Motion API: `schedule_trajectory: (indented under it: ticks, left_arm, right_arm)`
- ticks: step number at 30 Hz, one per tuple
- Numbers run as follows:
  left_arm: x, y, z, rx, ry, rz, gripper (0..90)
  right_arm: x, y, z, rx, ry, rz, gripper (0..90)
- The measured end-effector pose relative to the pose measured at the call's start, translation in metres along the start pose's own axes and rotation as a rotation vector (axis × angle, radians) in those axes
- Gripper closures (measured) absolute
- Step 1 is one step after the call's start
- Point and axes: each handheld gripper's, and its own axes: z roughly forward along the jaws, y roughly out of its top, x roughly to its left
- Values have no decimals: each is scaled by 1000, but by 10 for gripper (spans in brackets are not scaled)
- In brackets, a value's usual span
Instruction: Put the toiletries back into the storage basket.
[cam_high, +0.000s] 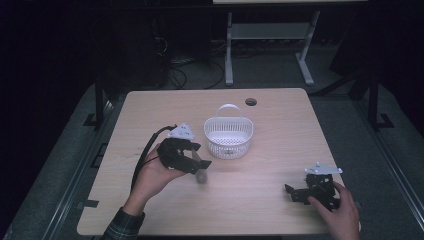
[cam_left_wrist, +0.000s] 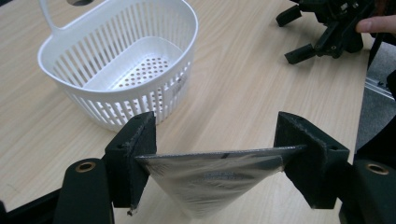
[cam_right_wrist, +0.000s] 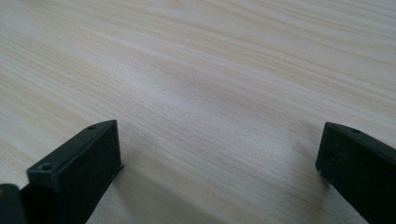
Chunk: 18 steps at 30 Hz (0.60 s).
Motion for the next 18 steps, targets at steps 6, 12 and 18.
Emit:
schedule_trajectory:
  ticks: [6, 12, 18]
  left_arm:
    - [6, 4, -2, 0, 6, -4, 295]
    - [12, 9, -5, -2, 11, -8, 295]
    - [17, 15, -8, -4, 24, -3, 295]
  right_arm:
    - [0, 0, 0, -1, -1, 1, 0]
    - [0, 0, 0, -1, -1, 0, 0]
    - [0, 0, 0, -1, 0, 1, 0]
